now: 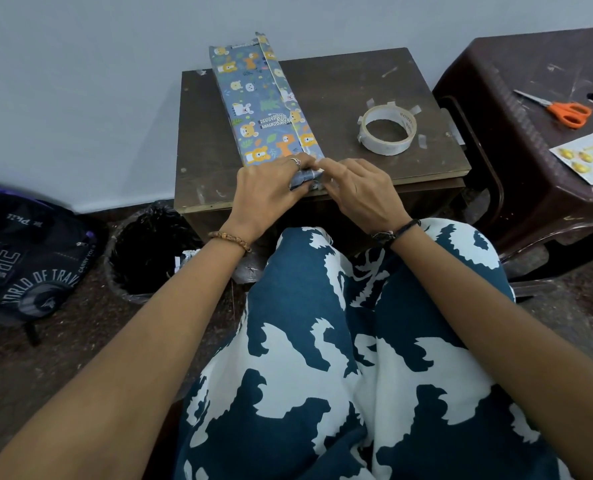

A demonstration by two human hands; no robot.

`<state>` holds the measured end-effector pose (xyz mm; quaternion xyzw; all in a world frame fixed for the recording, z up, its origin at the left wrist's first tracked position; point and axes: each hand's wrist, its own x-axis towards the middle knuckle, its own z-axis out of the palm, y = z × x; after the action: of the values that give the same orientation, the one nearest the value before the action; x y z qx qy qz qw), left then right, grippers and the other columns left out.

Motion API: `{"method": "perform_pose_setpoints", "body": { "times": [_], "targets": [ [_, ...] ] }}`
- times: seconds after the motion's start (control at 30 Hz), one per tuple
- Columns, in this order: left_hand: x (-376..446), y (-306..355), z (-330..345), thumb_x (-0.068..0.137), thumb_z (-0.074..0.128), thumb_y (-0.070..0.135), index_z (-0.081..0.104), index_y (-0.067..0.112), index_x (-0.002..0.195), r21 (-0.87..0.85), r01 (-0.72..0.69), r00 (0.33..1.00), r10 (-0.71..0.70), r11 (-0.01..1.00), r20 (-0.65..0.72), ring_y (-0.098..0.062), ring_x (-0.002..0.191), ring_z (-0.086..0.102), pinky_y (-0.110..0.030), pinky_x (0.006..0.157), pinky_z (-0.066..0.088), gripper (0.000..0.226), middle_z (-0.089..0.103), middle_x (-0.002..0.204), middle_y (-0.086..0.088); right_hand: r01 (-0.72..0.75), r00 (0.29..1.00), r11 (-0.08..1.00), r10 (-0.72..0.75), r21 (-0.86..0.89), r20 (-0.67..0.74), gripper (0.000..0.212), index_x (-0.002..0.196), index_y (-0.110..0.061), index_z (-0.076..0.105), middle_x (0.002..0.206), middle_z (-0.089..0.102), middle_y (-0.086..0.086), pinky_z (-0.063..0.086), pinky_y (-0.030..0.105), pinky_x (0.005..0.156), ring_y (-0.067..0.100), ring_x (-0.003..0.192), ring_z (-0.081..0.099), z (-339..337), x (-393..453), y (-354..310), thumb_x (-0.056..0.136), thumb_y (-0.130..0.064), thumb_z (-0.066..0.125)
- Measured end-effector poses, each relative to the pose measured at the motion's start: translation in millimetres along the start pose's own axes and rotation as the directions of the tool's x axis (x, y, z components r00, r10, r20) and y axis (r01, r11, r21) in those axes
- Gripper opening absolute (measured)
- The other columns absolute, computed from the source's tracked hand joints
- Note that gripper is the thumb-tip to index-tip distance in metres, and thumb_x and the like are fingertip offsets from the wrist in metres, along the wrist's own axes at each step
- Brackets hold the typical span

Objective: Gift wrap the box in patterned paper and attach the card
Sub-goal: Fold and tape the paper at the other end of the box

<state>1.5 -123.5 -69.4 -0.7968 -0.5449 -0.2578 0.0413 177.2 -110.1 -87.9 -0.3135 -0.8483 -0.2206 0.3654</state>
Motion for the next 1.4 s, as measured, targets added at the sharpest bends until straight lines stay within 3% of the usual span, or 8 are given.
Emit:
{"method": "perform_pose_setpoints", "body": {
  "times": [0.13, 0.4, 0.63, 0.77, 0.93, 1.1, 1.3, 1.4],
  "targets": [
    [0.8, -1.1, 0.8, 0.085, 0.057, 0.036, 0.064, 0.026, 0.107, -0.012, -0.006, 1.000, 0.006, 1.000, 0.006, -0.023, 0.075, 0.067, -0.027, 0.055, 0.038, 0.025, 0.071, 0.084, 0.003, 0.078, 0.996, 0.996, -0.080, -0.048, -0.031, 0.057, 0.113, -0.006, 0.044, 0.074, 0.067, 0.006, 0.043, 0.029, 0.072, 0.021, 0.061, 0.062, 1.5, 1.9, 2.4, 0.069, -0.002, 0.080],
    [2.2, 0.9, -3.4, 0.088, 0.054, 0.039, 0.063, 0.029, 0.104, -0.031, 0.020, 0.998, -0.018, 0.999, 0.059, -0.019, 0.078, 0.066, -0.031, 0.059, 0.045, 0.021, 0.070, 0.084, 0.005, 0.185, 0.982, 0.976, -0.187, -0.114, -0.007, 0.052, 0.115, -0.009, 0.045, 0.084, 0.070, 0.001, 0.050, 0.027, 0.070, 0.018, 0.066, 0.063, 7.7, -2.0, 8.4, 0.073, -0.007, 0.076],
    [2.4, 2.8, -7.1, 0.088, 0.055, 0.037, 0.063, 0.029, 0.101, -0.024, 0.020, 0.998, -0.019, 1.000, 0.055, -0.019, 0.076, 0.066, -0.033, 0.058, 0.047, 0.018, 0.069, 0.081, 0.006, 0.198, 0.980, 0.975, -0.200, -0.098, -0.012, 0.050, 0.116, -0.011, 0.043, 0.084, 0.070, 0.001, 0.051, 0.028, 0.067, 0.020, 0.062, 0.063, 9.7, -0.1, 9.2, 0.076, -0.008, 0.073],
    [3.1, 2.0, -7.2, 0.088, 0.054, 0.037, 0.063, 0.026, 0.102, -0.002, -0.001, 0.998, 0.001, 1.000, 0.065, -0.021, 0.076, 0.066, -0.030, 0.057, 0.041, 0.020, 0.069, 0.082, 0.004, 0.179, 0.983, 0.982, -0.181, -0.055, -0.041, 0.050, 0.118, -0.011, 0.040, 0.098, 0.071, 0.004, 0.050, 0.028, 0.064, 0.021, 0.065, 0.064, 12.5, -0.5, 10.2, 0.079, -0.008, 0.071],
    [4.1, -2.0, -5.0, 0.088, 0.057, 0.040, 0.063, 0.023, 0.105, 0.015, -0.006, 0.998, 0.005, 1.000, 0.063, -0.025, 0.070, 0.065, -0.028, 0.053, 0.035, 0.025, 0.069, 0.076, -0.002, 0.063, 0.998, 0.998, -0.062, 0.032, -0.034, 0.047, 0.116, -0.013, 0.037, 0.094, 0.069, 0.006, 0.043, 0.026, 0.057, 0.020, 0.066, 0.063, 12.5, 3.7, 7.1, 0.081, -0.011, 0.069],
    [3.9, -2.9, -6.4, 0.087, 0.056, 0.046, 0.061, 0.029, 0.108, -0.018, -0.009, 0.997, 0.010, 1.000, 0.080, -0.017, 0.079, 0.066, -0.024, 0.056, 0.031, 0.028, 0.071, 0.087, 0.005, -0.263, 0.965, 0.920, 0.246, 0.291, 0.094, 0.058, 0.117, -0.019, 0.031, 0.100, 0.063, 0.015, 0.052, 0.036, 0.049, 0.025, 0.073, 0.065, 7.0, 7.7, 9.2, 0.076, -0.018, 0.072],
    [3.4, -4.7, -3.4, 0.080, 0.057, 0.057, 0.059, 0.032, 0.111, -0.028, 0.022, 0.993, -0.019, 0.999, 0.115, -0.014, 0.088, 0.066, -0.029, 0.063, 0.041, 0.040, 0.070, 0.097, 0.009, -0.353, 0.933, 0.869, 0.298, 0.346, 0.203, 0.064, 0.120, -0.026, 0.028, 0.111, 0.059, 0.015, 0.054, 0.041, 0.049, 0.022, 0.076, 0.065, 6.3, 6.6, 8.1, 0.076, -0.015, 0.073],
    [2.7, -3.8, -3.3, 0.084, 0.053, 0.057, 0.061, 0.032, 0.108, -0.041, 0.029, 0.996, -0.026, 0.999, 0.085, -0.012, 0.085, 0.066, -0.026, 0.058, 0.037, 0.035, 0.071, 0.093, 0.010, -0.364, 0.929, 0.860, 0.305, 0.358, 0.210, 0.064, 0.121, -0.026, 0.028, 0.112, 0.058, 0.016, 0.054, 0.042, 0.050, 0.022, 0.077, 0.065, 6.1, 6.5, 8.7, 0.076, -0.015, 0.073]
  ]
}}
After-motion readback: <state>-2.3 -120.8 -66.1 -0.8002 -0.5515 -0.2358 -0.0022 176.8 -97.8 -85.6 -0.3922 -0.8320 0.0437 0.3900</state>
